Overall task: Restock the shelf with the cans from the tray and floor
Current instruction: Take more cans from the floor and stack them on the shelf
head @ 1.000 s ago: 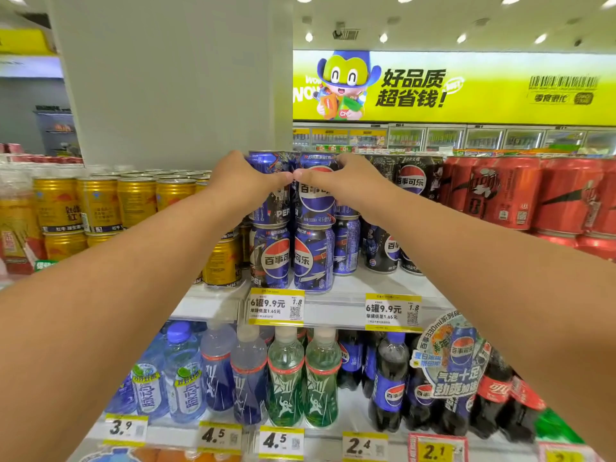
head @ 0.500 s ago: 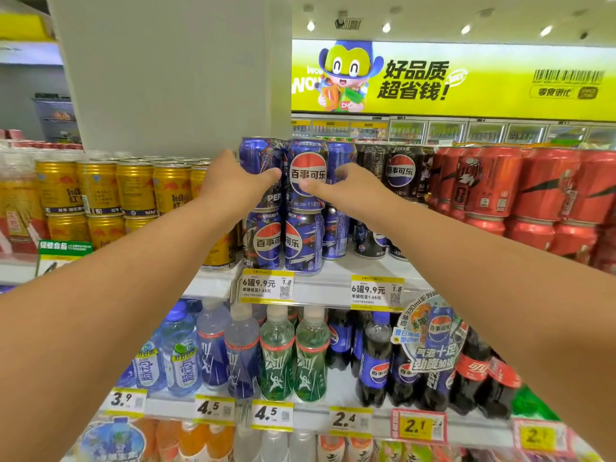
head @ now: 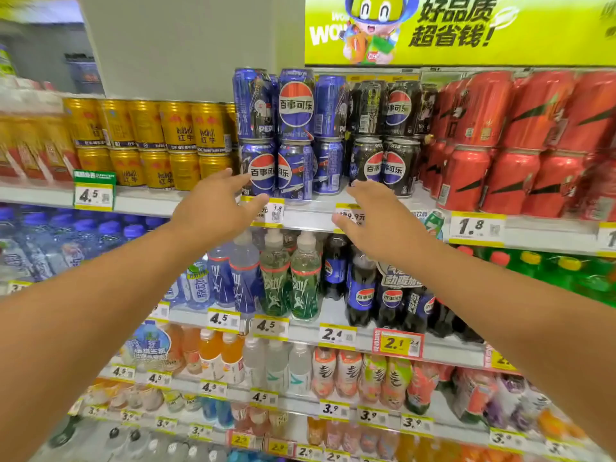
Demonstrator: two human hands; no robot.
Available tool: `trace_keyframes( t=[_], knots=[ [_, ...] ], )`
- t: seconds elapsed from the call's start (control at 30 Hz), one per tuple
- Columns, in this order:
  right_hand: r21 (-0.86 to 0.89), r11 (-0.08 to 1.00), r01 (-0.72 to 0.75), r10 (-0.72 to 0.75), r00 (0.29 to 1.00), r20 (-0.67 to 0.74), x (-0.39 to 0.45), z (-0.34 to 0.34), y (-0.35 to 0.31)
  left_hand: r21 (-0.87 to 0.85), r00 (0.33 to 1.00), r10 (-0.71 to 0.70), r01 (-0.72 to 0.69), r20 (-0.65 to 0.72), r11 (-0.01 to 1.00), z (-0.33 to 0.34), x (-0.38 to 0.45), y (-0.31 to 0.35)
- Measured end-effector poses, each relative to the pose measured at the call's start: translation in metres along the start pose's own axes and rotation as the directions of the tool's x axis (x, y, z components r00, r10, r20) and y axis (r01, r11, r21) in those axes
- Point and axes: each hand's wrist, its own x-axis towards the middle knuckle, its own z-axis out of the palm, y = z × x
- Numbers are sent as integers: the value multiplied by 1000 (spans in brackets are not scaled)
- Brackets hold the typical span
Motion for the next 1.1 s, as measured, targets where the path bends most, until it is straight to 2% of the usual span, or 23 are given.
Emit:
trace_keyframes(
  t=[0.13, 0.2, 0.4, 0.57, 0.83, 1.1],
  knots=[
    [-152, 983, 105, -99, 994, 45, -21, 13, -20, 56, 991, 113, -117, 71, 992, 10, -23, -5],
    [-167, 978, 123, -115, 992, 57, -32, 19, -34, 69, 978, 192, -198, 83, 978, 17, -35, -11],
    [-188, 979, 80, -57, 991, 124, -74, 51, -73, 125, 908, 393, -410, 144, 903, 48, -80, -47],
    [-179, 984, 2, 31, 983, 181, -128, 99, -84, 97, 873, 455, -475, 175, 875, 92, -130, -75],
    [-98, 995, -14, 40, 962, 268, -205, 189, -56, 36, 886, 383, -406, 262, 913, 195, -214, -99],
    [-96, 994, -56, 90, 909, 406, -336, 327, -9, -40, 871, 284, -293, 400, 955, 351, -334, -129]
  ],
)
